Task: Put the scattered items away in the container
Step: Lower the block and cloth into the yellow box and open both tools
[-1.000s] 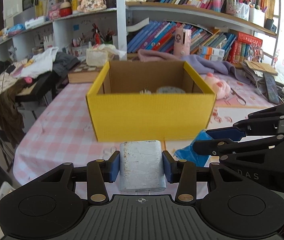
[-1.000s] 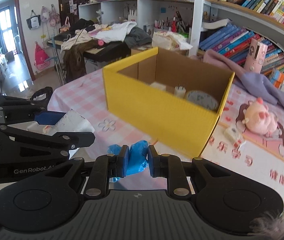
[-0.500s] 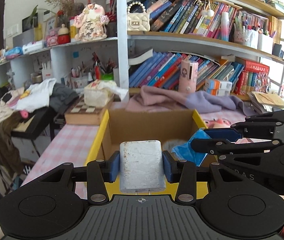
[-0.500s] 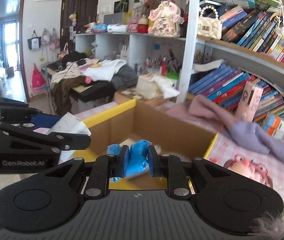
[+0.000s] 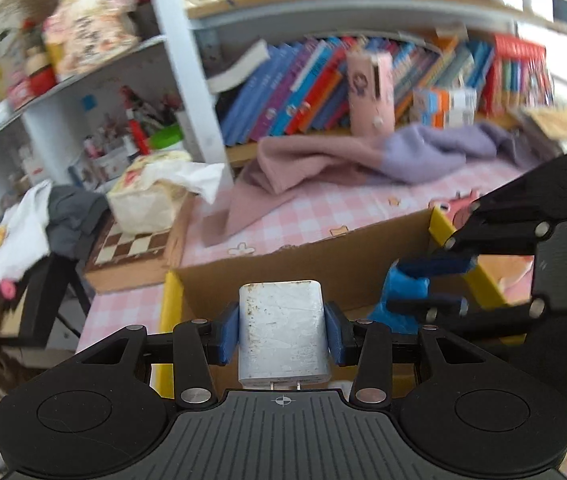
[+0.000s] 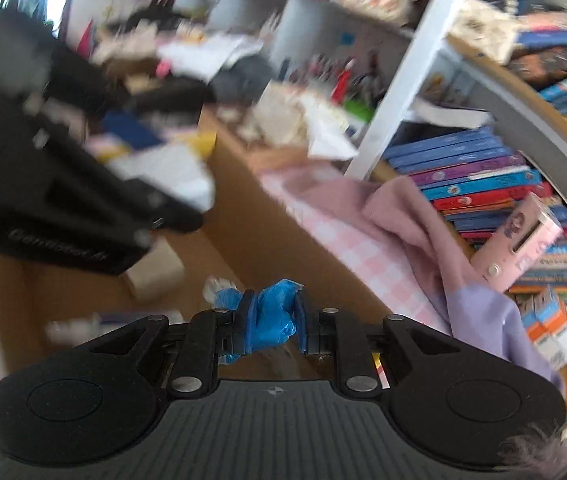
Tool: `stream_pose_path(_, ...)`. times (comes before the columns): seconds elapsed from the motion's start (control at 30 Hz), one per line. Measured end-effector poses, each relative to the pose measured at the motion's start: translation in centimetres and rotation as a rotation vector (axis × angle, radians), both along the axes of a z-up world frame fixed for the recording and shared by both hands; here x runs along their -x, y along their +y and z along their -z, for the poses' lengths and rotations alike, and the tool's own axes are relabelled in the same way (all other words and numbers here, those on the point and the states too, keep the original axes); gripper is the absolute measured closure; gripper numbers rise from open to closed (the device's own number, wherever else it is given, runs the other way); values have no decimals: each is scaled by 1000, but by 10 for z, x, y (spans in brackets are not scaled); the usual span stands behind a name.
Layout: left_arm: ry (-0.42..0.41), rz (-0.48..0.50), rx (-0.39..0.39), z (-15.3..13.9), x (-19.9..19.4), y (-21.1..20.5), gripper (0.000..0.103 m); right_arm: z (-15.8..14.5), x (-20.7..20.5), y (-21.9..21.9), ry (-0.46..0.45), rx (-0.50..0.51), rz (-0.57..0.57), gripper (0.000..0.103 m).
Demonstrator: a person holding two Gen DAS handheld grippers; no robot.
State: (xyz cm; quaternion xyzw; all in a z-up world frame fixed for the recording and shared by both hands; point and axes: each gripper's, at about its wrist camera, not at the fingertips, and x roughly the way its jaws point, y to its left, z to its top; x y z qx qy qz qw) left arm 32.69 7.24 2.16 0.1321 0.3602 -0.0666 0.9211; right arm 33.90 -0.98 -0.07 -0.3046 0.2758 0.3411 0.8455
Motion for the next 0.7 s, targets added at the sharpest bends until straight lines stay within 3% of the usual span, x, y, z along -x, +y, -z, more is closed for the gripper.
stream_pose_path(0.17,112,-12,2,22,-38,-7,61,29,-15,12,23,155,-88,84)
stream_pose_path(0.43,299,-88,42,58,-72,4,61,45,-35,14,115,215,-94,84)
stream_pose_path(0.7,306,-102,56,63,-68,4,61,53,-34,11,151,234,-123,81)
